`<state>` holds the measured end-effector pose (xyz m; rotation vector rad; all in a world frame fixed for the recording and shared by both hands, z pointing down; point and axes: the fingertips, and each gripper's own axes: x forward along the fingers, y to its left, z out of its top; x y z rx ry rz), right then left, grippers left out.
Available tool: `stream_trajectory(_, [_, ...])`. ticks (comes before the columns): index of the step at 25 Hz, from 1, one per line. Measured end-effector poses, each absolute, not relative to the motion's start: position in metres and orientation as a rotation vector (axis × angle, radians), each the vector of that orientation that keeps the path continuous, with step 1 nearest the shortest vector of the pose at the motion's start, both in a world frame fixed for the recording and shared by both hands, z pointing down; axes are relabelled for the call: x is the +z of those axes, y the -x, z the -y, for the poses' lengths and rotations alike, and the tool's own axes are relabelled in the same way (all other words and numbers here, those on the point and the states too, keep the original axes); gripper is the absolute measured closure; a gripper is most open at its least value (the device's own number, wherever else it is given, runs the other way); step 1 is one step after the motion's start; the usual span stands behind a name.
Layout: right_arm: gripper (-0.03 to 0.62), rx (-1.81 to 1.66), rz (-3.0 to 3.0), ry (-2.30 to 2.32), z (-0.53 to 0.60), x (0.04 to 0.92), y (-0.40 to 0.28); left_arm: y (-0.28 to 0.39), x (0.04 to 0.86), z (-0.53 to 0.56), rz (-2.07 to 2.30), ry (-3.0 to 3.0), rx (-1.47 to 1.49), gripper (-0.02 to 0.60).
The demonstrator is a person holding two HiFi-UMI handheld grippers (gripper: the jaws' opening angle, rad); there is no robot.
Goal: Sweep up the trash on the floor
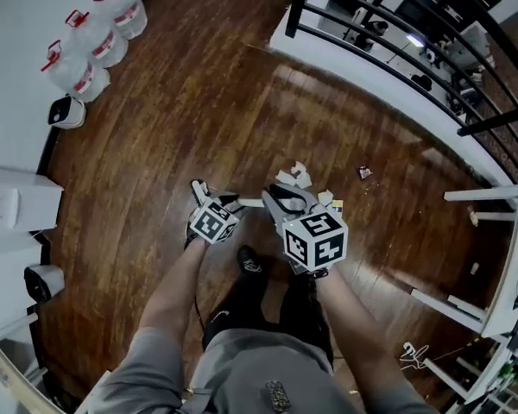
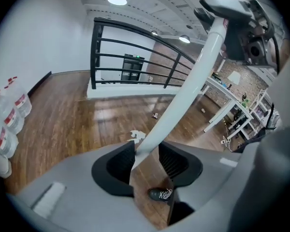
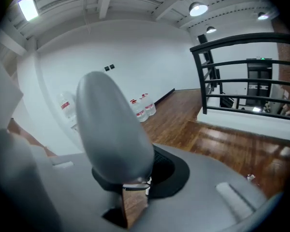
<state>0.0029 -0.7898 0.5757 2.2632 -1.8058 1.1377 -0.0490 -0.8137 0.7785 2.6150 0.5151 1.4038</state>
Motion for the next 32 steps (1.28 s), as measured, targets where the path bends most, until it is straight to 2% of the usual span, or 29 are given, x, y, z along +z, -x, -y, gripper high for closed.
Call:
stream_trajectory(8, [0.531, 1.153, 1.518, -2.534, 0.649, 0.573, -0.084, -0.044, 0.777, 0.682, -0.853, -2.63, 1.401, 0.422])
stream_trajectory(17, [0.531, 1.16, 1.175, -2.782, 0.487, 0.557, -0.147, -0.119, 0.763, 0.524, -1.209, -2.599, 1.393, 0.42])
stream_trajectory(32, [0.531, 1.153, 0.931, -2.959, 0.277, 0.547, -0.206, -0.187, 0.751, 0.317, -1.52, -2.543, 1.426, 0.422])
